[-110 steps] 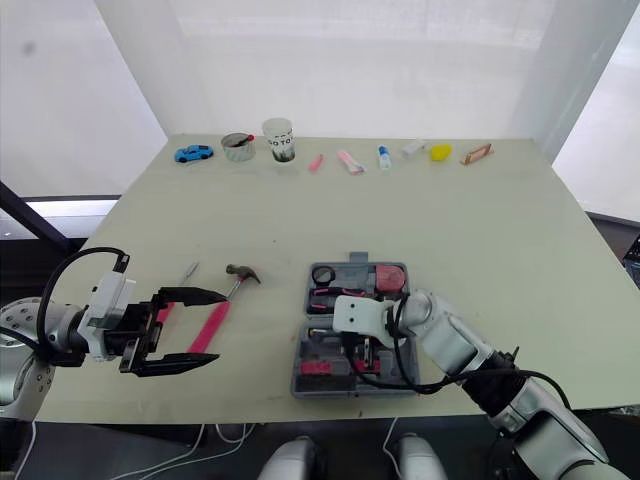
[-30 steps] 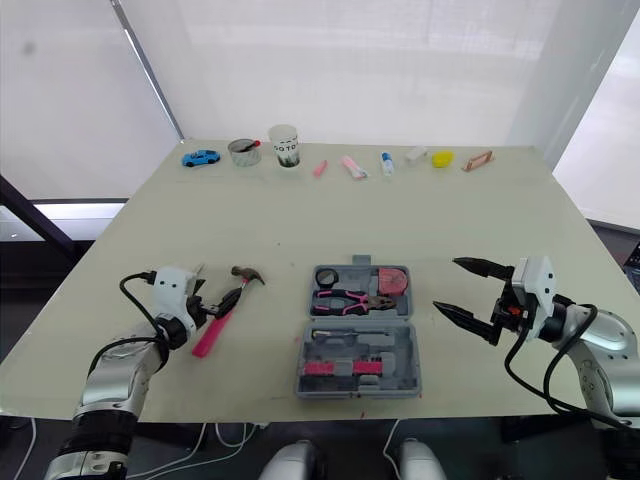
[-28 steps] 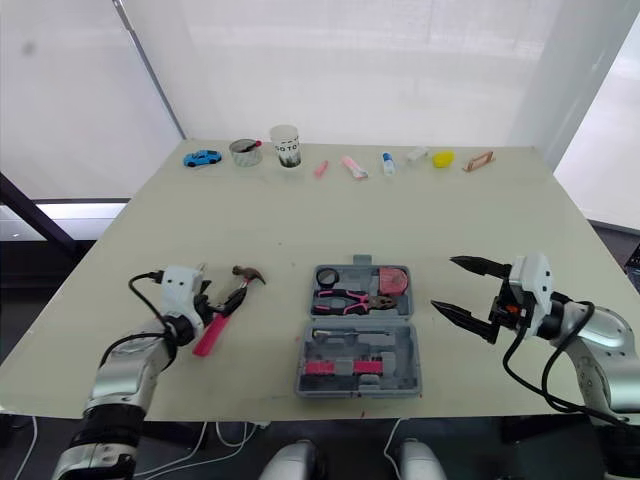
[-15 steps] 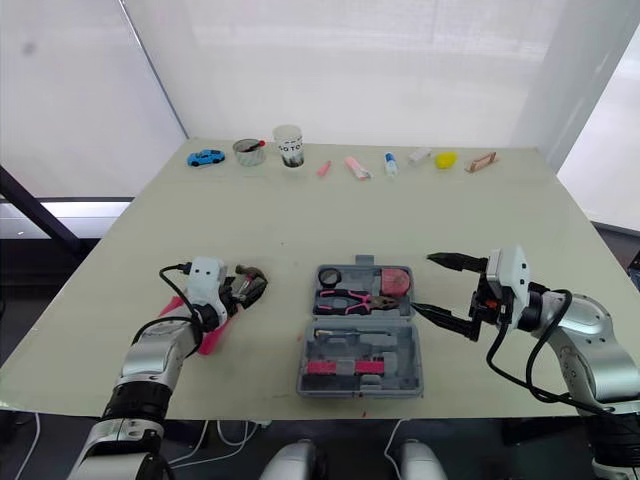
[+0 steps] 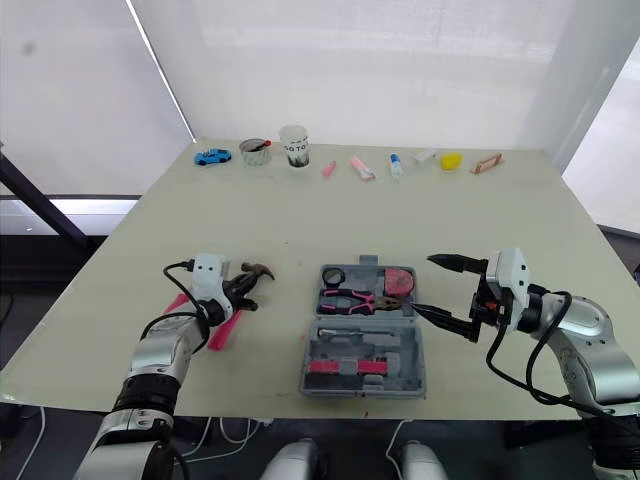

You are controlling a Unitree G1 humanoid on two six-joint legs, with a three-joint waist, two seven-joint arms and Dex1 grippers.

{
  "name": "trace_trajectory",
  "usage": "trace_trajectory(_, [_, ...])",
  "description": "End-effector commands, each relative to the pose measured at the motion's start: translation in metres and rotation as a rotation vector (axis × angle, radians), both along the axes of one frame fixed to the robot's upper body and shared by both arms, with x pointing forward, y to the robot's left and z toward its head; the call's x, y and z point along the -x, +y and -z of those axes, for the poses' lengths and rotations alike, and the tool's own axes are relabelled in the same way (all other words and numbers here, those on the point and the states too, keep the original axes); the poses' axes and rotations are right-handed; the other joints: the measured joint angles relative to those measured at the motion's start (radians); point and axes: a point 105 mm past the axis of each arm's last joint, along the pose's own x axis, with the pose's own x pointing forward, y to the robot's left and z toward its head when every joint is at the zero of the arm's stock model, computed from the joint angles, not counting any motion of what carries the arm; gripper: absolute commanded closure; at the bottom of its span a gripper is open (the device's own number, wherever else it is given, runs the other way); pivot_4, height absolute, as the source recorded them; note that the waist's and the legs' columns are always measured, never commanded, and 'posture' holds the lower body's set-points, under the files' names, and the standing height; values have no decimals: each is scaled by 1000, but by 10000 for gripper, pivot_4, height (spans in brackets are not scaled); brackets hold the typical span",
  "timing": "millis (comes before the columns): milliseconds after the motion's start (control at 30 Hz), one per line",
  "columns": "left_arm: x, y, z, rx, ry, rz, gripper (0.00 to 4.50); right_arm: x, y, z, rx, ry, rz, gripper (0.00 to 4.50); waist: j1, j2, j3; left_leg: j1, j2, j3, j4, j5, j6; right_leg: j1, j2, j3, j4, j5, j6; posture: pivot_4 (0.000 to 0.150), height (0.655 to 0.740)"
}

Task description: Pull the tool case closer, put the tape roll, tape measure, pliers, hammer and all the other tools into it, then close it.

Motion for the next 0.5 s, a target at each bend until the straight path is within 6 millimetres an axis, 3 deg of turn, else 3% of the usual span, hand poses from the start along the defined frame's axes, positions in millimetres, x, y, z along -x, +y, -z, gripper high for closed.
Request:
trace_trajectory(33, [2,-2,3,33,-2,-6,44999,0,-7,-11,-4,-32,11,0,0,0,0,0,0,0,0,0,0,0,0,0,0,0,0,1500,7400])
trace_trajectory(100, [4,-2,3,36,-4,-7,45000,-1,-10,-12,2,-34,15,0,-1,0,0,0,0,0,0,0,0,0,0,0,0,0,0,1500,7400])
trace_trajectory(367, [5,-2,-34,35,-164,105,45000,0,-14,-14,6,-44,24,0,-4,-1,0,-1,0,0,0,0,0,-1,0,0,-1,0,0,1500,7400])
trace_trajectory(500, [5,-6,-44,13,-185,171,45000,3,-12,-13,1,-44,22,0,-4,0,0,-1,0,0,0,0,0,-1,0,0,-1,0,0,1500,7400])
